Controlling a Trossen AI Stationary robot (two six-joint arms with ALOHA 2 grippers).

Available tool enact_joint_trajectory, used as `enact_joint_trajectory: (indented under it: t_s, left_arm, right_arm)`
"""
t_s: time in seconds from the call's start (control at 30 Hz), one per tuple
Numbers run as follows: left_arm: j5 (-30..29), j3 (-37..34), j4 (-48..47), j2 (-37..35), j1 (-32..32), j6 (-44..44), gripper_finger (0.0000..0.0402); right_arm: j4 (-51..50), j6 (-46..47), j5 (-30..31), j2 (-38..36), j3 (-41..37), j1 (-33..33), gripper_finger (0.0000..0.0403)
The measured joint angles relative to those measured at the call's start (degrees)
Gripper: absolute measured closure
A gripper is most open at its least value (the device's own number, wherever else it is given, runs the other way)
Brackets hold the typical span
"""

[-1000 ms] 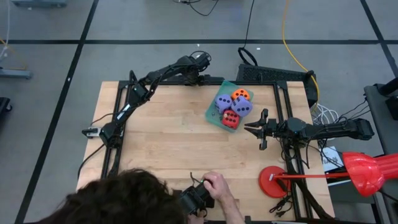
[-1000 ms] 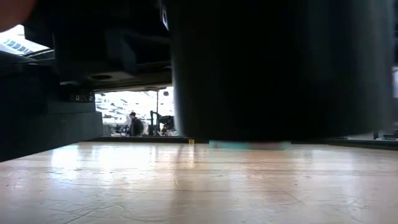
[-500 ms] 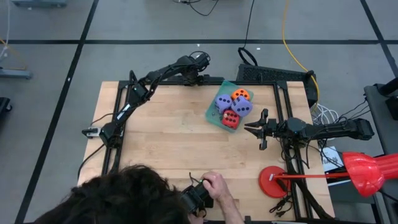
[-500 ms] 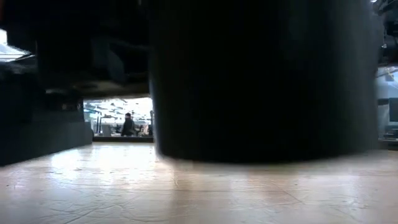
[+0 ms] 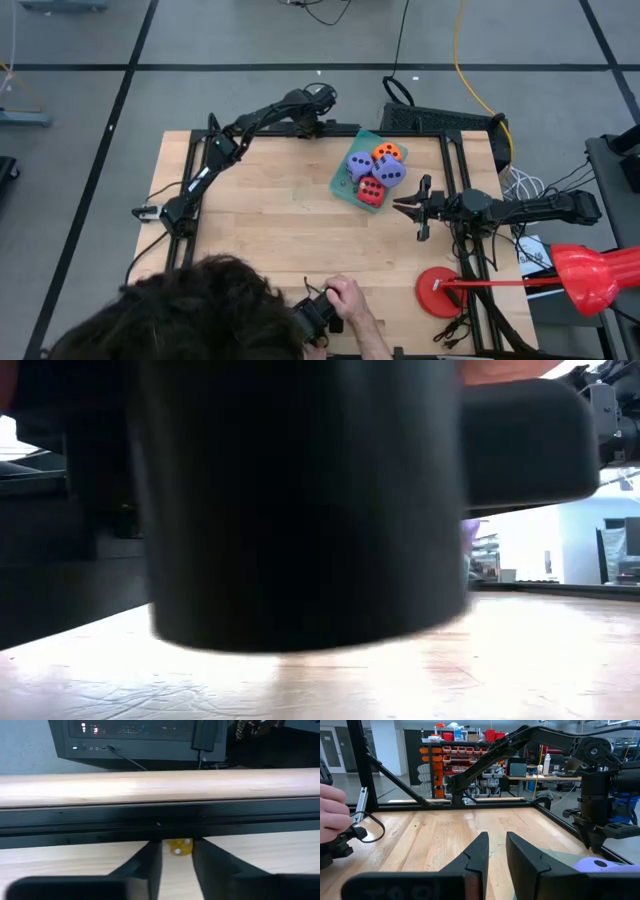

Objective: Pick & Place Dice
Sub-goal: Put the yellow die into the green bin

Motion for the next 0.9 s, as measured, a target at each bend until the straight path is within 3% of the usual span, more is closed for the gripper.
enact_joint_trajectory:
  t_s: [0.23, 0.5, 0.9]
  left_arm:
    - [0.2, 0.0, -0.4, 0.0, 0.2, -1.3, 0.0358]
    - [3.4, 0.0, -2.6, 0.1, 0.5, -2.8, 0.0333]
    - [4.1, 0.1, -5.5, -0.3, -0.2, -1.2, 0.0343]
  right_arm:
    - [0.0, 0.0, 0.0, 0.0, 0.0, 0.0, 0.0343]
    - [0.0, 0.0, 0.0, 0.0, 0.0, 0.0, 0.0344]
    - [0.0, 0.0, 0.0, 0.0, 0.0, 0.0, 0.0344]
